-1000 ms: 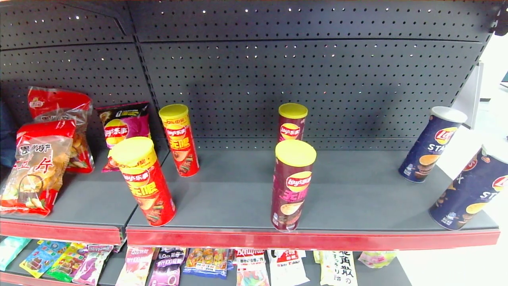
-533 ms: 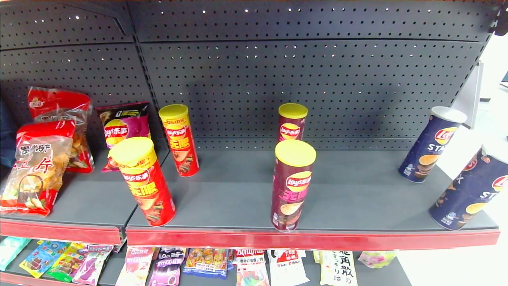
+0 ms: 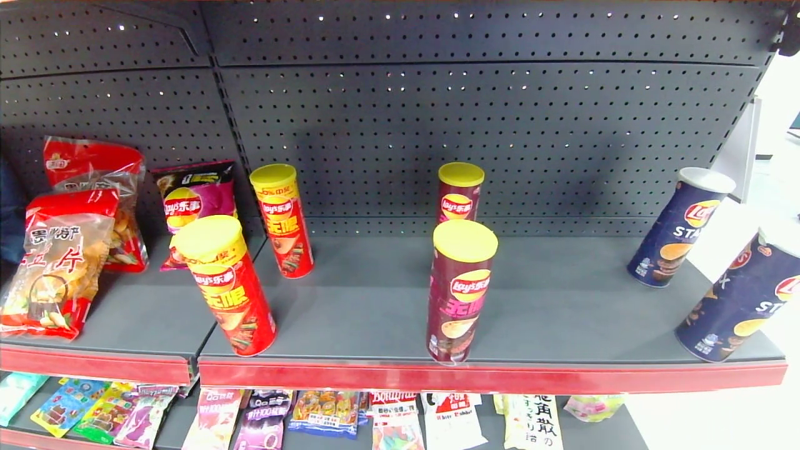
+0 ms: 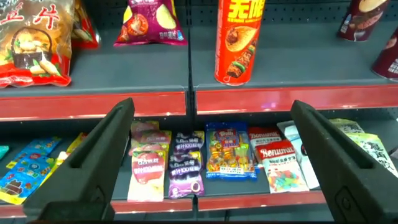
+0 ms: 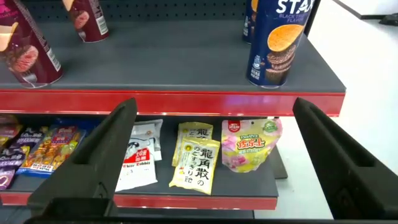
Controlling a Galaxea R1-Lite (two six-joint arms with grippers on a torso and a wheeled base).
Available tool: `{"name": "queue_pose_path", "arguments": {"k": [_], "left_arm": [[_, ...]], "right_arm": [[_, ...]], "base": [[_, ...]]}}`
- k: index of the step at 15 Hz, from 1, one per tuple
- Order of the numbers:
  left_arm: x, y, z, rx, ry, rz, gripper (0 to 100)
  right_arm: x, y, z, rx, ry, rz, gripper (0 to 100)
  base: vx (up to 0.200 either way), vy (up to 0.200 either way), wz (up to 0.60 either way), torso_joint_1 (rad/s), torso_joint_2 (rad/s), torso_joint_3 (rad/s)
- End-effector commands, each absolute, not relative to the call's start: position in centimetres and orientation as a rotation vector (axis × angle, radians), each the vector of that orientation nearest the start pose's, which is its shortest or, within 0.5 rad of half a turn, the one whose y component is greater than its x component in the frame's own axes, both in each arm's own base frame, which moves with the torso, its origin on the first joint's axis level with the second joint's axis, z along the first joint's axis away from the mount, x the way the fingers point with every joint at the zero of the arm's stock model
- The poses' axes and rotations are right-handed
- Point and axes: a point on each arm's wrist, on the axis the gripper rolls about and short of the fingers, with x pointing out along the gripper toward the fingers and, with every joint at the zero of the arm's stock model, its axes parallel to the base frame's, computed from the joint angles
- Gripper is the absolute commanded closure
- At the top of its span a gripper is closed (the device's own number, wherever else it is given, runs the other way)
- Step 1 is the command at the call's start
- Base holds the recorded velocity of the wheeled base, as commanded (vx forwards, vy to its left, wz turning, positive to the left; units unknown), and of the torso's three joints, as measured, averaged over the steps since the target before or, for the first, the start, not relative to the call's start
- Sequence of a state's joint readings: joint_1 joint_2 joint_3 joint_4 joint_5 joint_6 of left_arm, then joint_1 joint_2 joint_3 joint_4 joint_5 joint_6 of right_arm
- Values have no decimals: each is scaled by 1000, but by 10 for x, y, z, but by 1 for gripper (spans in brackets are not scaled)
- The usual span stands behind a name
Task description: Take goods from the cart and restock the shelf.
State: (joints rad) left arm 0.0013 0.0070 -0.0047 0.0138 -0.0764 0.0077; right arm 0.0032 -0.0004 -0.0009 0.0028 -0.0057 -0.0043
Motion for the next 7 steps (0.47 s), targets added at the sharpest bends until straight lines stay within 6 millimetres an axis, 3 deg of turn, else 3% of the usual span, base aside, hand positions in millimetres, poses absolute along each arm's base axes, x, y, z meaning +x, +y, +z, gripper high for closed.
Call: {"name": "queue_pose_path", "arguments": {"k": [1,7], "left_arm": [[-21,-2,77,6,33,-78,0],[-23,-2,76,6,7,-71,0]], "right_arm": [[-23,0,76,-5,2,-3,0],[-23,0,76,-3,2,-5,0]], "base": [[0,0,0,0,0,0],[0,0,0,0,0,0]]}}
